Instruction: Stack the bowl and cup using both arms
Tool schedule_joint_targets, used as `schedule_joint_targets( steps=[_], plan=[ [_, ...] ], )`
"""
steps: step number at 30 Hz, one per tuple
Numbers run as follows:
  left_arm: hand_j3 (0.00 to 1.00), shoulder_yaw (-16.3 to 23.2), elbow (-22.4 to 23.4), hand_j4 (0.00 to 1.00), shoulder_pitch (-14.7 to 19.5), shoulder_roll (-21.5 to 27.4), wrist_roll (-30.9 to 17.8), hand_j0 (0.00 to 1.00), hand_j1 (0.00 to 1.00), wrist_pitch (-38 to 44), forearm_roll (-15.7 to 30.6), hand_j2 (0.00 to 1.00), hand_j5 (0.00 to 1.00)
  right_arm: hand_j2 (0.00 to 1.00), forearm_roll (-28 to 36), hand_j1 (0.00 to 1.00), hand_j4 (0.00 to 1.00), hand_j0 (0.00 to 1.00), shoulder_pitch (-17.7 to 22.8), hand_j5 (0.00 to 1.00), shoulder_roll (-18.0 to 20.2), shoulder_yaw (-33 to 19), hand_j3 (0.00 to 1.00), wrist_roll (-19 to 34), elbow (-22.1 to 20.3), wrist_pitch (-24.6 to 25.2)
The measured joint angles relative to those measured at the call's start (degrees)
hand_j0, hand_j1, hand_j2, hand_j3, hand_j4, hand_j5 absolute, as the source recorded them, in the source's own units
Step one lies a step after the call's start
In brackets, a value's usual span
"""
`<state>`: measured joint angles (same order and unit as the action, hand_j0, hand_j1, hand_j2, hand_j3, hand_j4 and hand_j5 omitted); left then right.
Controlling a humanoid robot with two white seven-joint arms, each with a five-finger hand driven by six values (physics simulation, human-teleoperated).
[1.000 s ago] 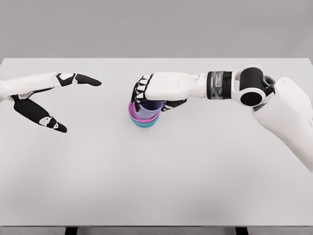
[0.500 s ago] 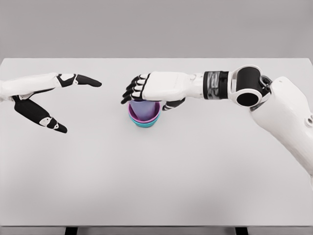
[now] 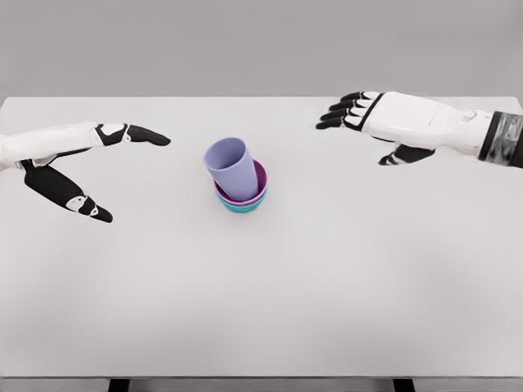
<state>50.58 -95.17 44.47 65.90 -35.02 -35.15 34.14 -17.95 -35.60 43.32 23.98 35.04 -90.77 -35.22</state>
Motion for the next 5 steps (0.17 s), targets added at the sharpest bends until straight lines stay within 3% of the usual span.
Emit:
schedule_joint_targets(
  steps=[5],
  plan=[
    [1.00,0.00,-0.01,1.00,0.00,-0.02,0.00,1.00,1.00,0.00,-0.31,1.00,1.00,1.00,1.87,1.00,1.00,1.00,3.25,1.00,6.96,-2.09,1.00,-0.01,0.33,0.02]
  ],
)
